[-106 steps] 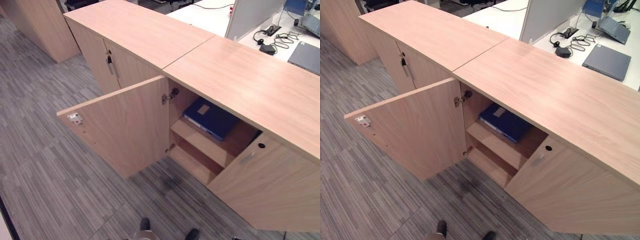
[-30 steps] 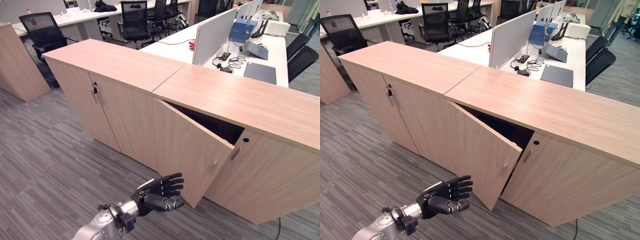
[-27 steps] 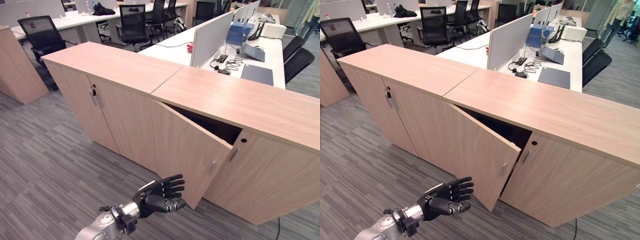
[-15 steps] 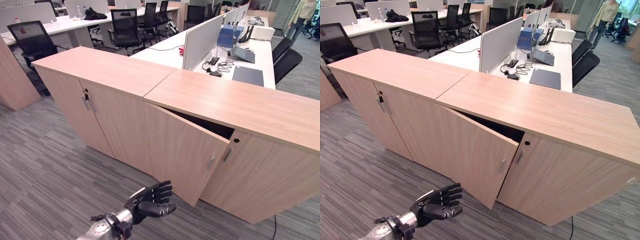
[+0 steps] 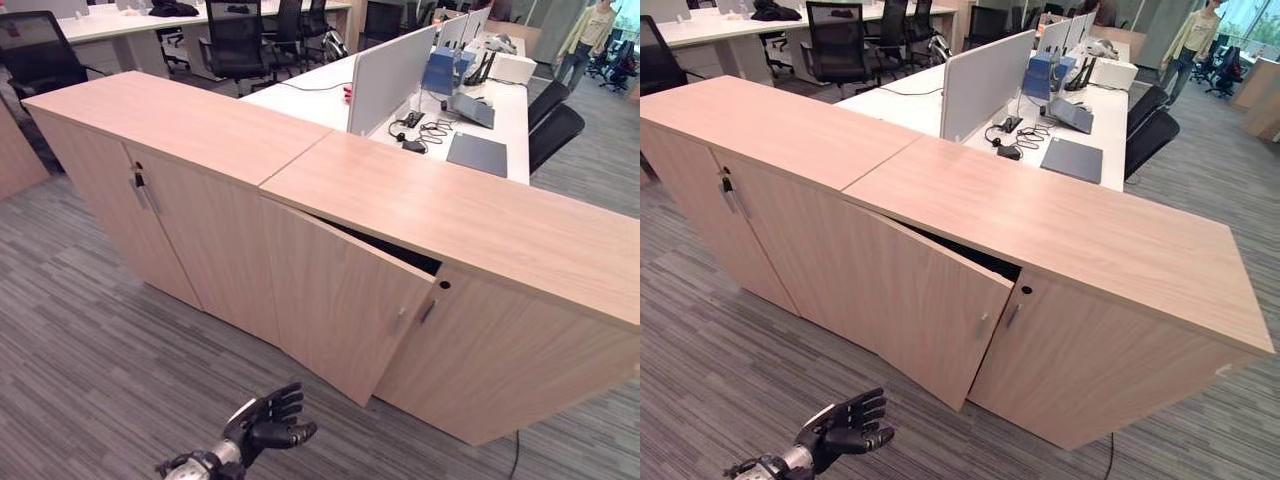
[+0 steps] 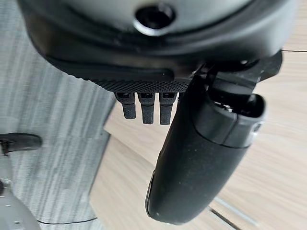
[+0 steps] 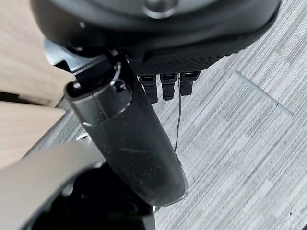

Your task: Put the empty folder in the office cabinet

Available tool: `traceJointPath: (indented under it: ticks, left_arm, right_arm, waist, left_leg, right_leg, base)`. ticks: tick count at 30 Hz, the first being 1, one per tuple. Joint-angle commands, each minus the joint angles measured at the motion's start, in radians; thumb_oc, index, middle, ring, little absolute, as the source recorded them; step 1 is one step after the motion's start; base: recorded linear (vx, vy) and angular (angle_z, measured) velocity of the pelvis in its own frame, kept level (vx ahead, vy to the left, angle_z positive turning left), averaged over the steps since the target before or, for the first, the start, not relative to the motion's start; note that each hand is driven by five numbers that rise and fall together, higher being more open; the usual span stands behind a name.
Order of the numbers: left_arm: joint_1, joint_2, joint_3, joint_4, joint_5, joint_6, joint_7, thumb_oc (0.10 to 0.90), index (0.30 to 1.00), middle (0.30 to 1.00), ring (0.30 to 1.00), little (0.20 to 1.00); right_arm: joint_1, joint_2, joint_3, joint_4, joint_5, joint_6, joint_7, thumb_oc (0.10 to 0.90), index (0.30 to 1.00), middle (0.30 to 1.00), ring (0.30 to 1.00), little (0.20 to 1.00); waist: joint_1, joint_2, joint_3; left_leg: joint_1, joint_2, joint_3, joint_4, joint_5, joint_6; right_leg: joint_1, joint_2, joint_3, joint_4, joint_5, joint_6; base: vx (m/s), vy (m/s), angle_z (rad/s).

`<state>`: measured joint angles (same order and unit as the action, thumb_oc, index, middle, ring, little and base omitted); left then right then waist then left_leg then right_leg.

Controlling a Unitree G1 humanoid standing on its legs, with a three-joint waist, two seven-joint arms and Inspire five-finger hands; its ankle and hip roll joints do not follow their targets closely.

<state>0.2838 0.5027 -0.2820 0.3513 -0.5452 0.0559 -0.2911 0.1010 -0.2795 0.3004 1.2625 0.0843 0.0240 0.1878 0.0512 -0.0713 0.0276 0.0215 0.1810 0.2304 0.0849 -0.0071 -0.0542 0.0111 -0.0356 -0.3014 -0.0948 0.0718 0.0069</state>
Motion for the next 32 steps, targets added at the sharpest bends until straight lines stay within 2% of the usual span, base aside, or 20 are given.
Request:
traceJointPath:
  ticks: [1,2,3,4,6,9,10,11,13,15,20,25,26,28,32]
  left_arm:
    - [-0.088,0.026,0.032,-0.046,0.102,-0.121,-0.010,0.800,0.900,0.900,0.900,0.900]
    - [-0.088,0.018,0.040,0.033,0.138,-0.112,0.000,0.800,0.900,0.900,0.900,0.900]
    - [-0.089,0.017,0.040,0.034,0.138,-0.113,0.000,0.800,0.900,0.900,0.900,0.900]
    - [-0.103,-0.031,0.069,0.168,0.124,-0.104,0.028,0.800,0.900,0.900,0.900,0.900]
    - [-0.106,-0.073,0.100,0.258,0.139,-0.104,0.045,0.800,0.900,0.900,0.900,0.900]
    - [-0.125,-0.094,0.083,0.433,0.250,-0.124,0.054,0.800,0.900,0.900,0.900,0.900]
    - [-0.126,-0.095,0.082,0.434,0.250,-0.124,0.054,0.800,0.900,0.900,0.900,0.900]
    - [-0.150,-0.114,0.060,0.557,0.334,-0.141,0.071,0.800,0.900,0.900,0.900,0.900]
    - [-0.174,-0.125,0.040,0.653,0.438,-0.163,0.113,0.800,0.900,0.900,0.900,0.900]
    - [-0.186,-0.128,0.045,0.713,0.485,-0.171,0.144,0.800,0.900,0.900,0.900,0.900]
    - [-0.193,-0.150,0.064,0.787,0.493,-0.188,0.170,0.800,0.900,0.900,0.900,0.900]
    - [-0.207,-0.141,0.053,0.750,0.537,-0.210,0.212,0.800,0.900,0.900,0.900,0.900]
    - [-0.220,-0.146,0.040,0.764,0.555,-0.204,0.213,0.800,0.900,0.900,0.900,0.900]
    - [-0.263,-0.174,0.043,0.800,0.498,-0.184,0.204,0.800,0.900,0.900,0.900,0.900]
    - [-0.294,-0.187,0.022,0.797,0.494,-0.184,0.210,0.800,0.900,0.900,0.900,0.900]
  right_arm:
    - [-0.135,-0.096,-0.016,-0.001,0.041,-0.022,-0.015,0.800,0.900,0.900,0.900,0.900]
    - [-0.144,-0.103,-0.013,0.002,0.035,-0.017,-0.011,0.800,0.900,0.900,0.900,0.900]
    - [-0.144,-0.104,-0.013,0.003,0.035,-0.017,-0.011,0.800,0.900,0.900,0.900,0.900]
    - [-0.153,-0.107,-0.007,0.009,0.034,-0.009,-0.009,0.800,0.900,0.900,0.900,0.900]
    - [-0.150,-0.100,-0.006,0.007,0.035,-0.007,-0.003,0.800,0.900,0.900,0.900,0.900]
    - [-0.130,-0.087,-0.019,0.007,0.034,-0.010,0.002,0.800,0.900,0.900,0.900,0.900]
    - [-0.129,-0.088,-0.019,0.007,0.034,-0.010,0.002,0.800,0.900,0.900,0.900,0.900]
    - [-0.113,-0.075,-0.022,0.007,0.032,-0.013,0.003,0.800,0.900,0.900,0.900,0.900]
    - [-0.100,-0.063,-0.014,0.013,0.014,-0.014,0.000,0.800,0.900,0.900,0.900,0.900]
    - [-0.092,-0.062,-0.011,0.011,0.013,-0.019,-0.002,0.800,0.900,0.900,0.900,0.900]
    - [-0.086,-0.065,-0.022,0.009,0.040,-0.027,-0.016,0.800,0.900,0.900,0.900,0.900]
    - [-0.081,-0.061,-0.030,0.007,0.054,-0.036,-0.027,0.800,0.900,0.900,0.900,0.900]
    - [-0.083,-0.061,-0.029,0.011,0.052,-0.037,-0.031,0.800,0.900,0.900,0.900,0.900]
    - [-0.094,-0.051,-0.020,0.021,0.042,-0.025,-0.031,0.800,0.900,0.900,0.900,0.900]
    - [-0.100,-0.040,-0.009,0.024,0.036,-0.019,-0.033,0.800,0.900,0.900,0.900,0.900]
  waist:
    - [0.019,-0.018,0.075]
    - [0.030,-0.015,0.085]
    - [0.030,-0.015,0.085]
    - [0.044,-0.015,0.097]
    - [0.046,-0.004,0.086]
    - [0.027,0.012,0.054]
    - [0.027,0.012,0.054]
    - [0.008,0.030,0.031]
    - [-0.005,0.041,0.017]
    - [-0.012,0.043,0.009]
    - [-0.016,0.040,0.002]
    - [-0.014,0.034,-0.001]
    - [-0.016,0.031,-0.005]
    - [-0.027,0.032,-0.021]
    - [-0.033,0.032,-0.029]
  left_leg:
    - [-0.164,-0.074,-0.161,0.166,-0.104,0.009]
    - [-0.209,-0.119,-0.183,0.160,-0.093,0.013]
    - [-0.208,-0.119,-0.182,0.159,-0.092,0.014]
    - [-0.274,-0.168,-0.212,0.179,-0.041,0.019]
    - [-0.228,-0.172,-0.205,0.111,-0.029,0.021]
    - [-0.132,-0.174,-0.197,-0.032,-0.015,0.033]
    - [-0.130,-0.174,-0.197,-0.034,-0.014,0.033]
    - [-0.085,-0.180,-0.186,-0.114,0.001,0.037]
    - [-0.056,-0.186,-0.176,-0.165,0.011,0.042]
    - [-0.054,-0.193,-0.174,-0.172,0.010,0.044]
    - [-0.047,-0.202,-0.160,-0.172,-0.007,0.050]
    - [-0.037,-0.207,-0.153,-0.172,-0.019,0.057]
    - [-0.034,-0.208,-0.149,-0.172,-0.023,0.058]
    - [-0.021,-0.210,-0.139,-0.172,-0.032,0.061]
    - [-0.013,-0.210,-0.137,-0.172,-0.037,0.063]
  right_leg:
    - [0.061,0.044,-0.026,0.008,-0.137,0.018]
    - [0.061,0.043,-0.019,0.009,-0.129,0.020]
    - [0.061,0.042,-0.018,0.009,-0.129,0.020]
    - [0.045,0.033,-0.017,0.020,-0.116,0.015]
    - [0.049,0.035,-0.004,0.021,-0.117,0.019]
    - [0.054,0.026,-0.004,0.022,-0.121,0.030]
    - [0.055,0.026,-0.004,0.022,-0.121,0.030]
    - [0.051,0.019,-0.002,0.021,-0.122,0.037]
    - [0.048,0.014,0.007,0.017,-0.122,0.044]
    - [0.043,0.009,0.009,0.015,-0.117,0.048]
    - [0.045,0.000,0.018,0.008,-0.109,0.063]
    - [0.046,-0.009,0.022,0.008,-0.103,0.075]
    - [0.048,-0.011,0.024,0.008,-0.102,0.079]
    - [0.055,-0.016,0.030,0.008,-0.100,0.083]
    - [0.060,-0.017,0.036,0.008,-0.100,0.083]
  base:
    - [-0.02,0.040,-0.02]
    - [-0.01,0.037,-0.10]
    - [-0.08,0.099,-0.18]
    - [-0.06,0.105,-0.31]
    - [0.04,0.140,-0.26]
    - [0.10,0.136,-0.29]
    - [0.10,0.163,-0.11]
    - [0.10,0.174,-0.03]
    - [0.09,0.168,0.09]
    - [0.04,0.097,-0.08]
    - [0.03,0.060,-0.16]
    - [0.02,0.048,-0.03]
    - [0.05,0.074,0.01]
    - [0.06,0.069,-0.12]
    - [0.03,0.025,-0.06]
